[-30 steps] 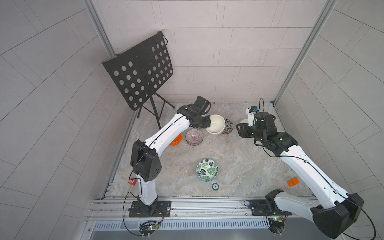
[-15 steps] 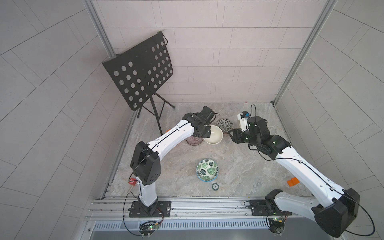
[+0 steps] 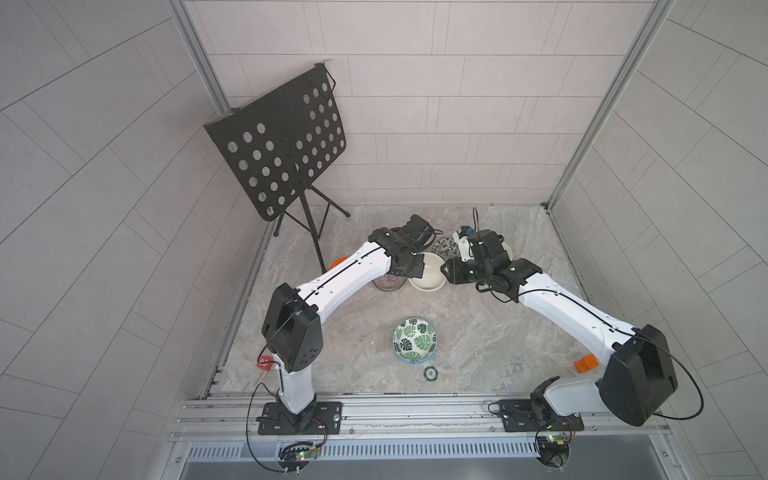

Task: Stack the bowls
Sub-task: Place the bowl on the bowl.

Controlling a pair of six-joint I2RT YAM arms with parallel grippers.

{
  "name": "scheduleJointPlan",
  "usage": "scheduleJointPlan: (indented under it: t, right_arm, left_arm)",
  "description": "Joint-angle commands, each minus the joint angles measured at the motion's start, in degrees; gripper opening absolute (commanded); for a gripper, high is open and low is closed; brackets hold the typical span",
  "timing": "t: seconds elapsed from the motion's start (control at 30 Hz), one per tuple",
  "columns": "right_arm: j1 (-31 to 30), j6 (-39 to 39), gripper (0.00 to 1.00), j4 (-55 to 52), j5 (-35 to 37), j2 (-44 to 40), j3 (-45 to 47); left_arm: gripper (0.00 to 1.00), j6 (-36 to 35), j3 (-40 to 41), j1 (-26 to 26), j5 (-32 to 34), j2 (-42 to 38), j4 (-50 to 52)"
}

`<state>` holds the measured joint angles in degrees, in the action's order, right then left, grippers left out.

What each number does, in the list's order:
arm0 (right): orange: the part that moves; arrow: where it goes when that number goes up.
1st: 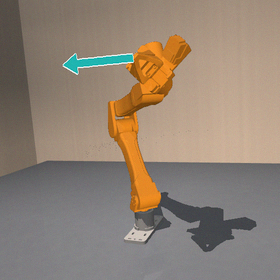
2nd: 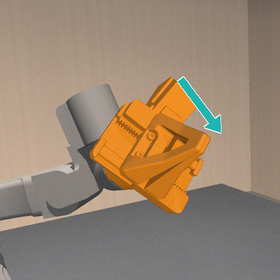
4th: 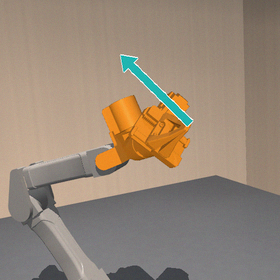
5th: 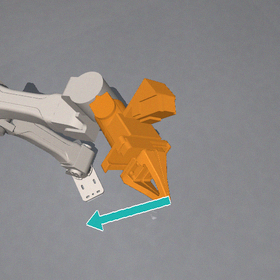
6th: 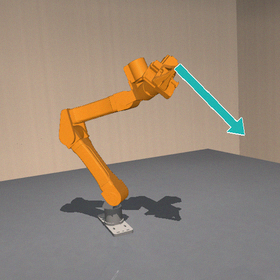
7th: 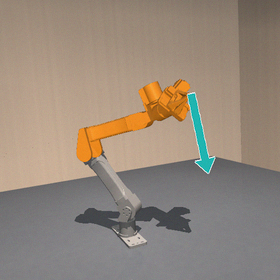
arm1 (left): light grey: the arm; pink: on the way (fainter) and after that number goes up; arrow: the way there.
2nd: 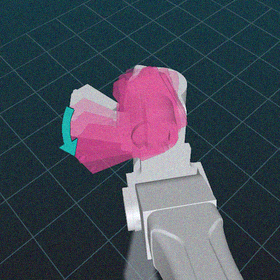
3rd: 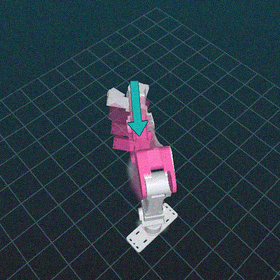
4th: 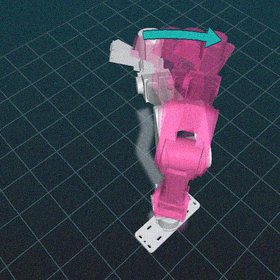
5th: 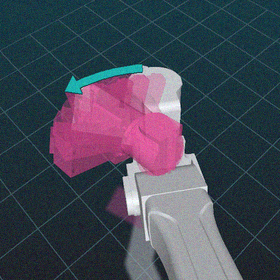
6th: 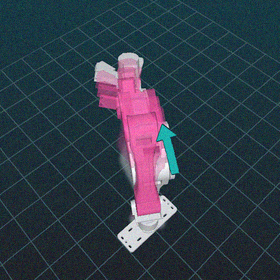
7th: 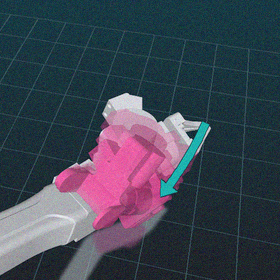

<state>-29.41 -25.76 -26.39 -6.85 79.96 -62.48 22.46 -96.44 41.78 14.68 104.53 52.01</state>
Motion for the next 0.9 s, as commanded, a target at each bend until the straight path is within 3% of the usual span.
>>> scheduleJointPlan:
  t: [0.0, 0.27, 0.4, 0.53, 0.6, 0.87]
  right_arm:
    - [-0.3, 0.1, 0.4, 1.2, 0.2, 1.4, -1.5]
    - [-0.3, 0.1, 0.07, -0.8, 0.3, 5.5, -4.0]
    - [-0.3, 0.0, 0.0, -1.9, 0.3, 6.1, -5.0]
    - [0.1, 0.0, 0.0, -3.3, 0.1, 6.2, -6.0]
    - [0.7, 0.1, 0.0, -4.0, -0.1, 6.4, -6.5]
    - [9.3, 1.0, 0.0, -5.9, -1.8, 5.8, -10.1]
  left_arm:
    - [0.0, -0.3, -2.0, 0.3, -0.4, 0.1, -1.0]
    - [0.0, -0.3, -3.2, 0.8, 0.8, 1.2, -0.3]
    - [0.25, -0.4, -3.7, 0.8, 1.5, 1.3, -0.4]
    - [0.7, 0.2, -3.0, 0.8, 2.4, 0.1, -1.7]
    - [0.97, 0.7, -2.0, 0.8, 3.5, -1.5, -3.5]
    - [1.0, 3.0, 4.0, 0.6, 14.8, -12.2, -8.7]
